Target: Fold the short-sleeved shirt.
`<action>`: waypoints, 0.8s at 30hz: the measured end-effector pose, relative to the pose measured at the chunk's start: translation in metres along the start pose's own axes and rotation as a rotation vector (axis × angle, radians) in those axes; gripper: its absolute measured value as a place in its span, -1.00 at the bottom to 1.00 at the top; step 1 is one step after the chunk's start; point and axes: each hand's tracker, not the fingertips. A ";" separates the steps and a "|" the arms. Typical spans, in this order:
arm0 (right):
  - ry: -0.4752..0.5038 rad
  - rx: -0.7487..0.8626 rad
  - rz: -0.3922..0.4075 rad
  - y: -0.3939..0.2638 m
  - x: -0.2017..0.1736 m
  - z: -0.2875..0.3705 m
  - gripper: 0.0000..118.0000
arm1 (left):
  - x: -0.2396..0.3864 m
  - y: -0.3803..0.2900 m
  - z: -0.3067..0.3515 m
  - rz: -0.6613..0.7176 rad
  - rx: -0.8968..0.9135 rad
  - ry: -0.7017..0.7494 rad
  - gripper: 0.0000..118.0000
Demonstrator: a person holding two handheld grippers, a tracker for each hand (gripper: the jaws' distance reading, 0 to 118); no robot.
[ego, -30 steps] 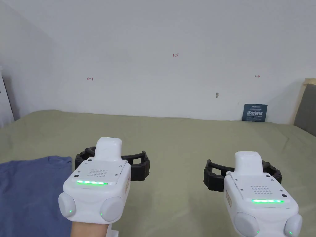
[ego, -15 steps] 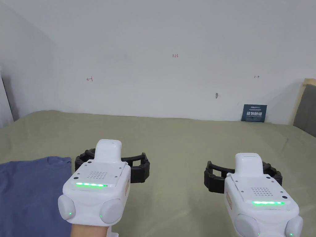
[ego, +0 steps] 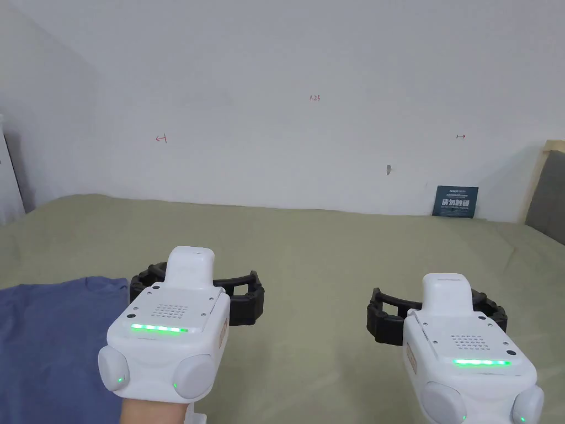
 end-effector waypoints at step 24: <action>0.007 0.023 -0.015 -0.002 -0.001 0.002 1.00 | 0.001 0.001 0.004 0.004 -0.003 -0.005 1.00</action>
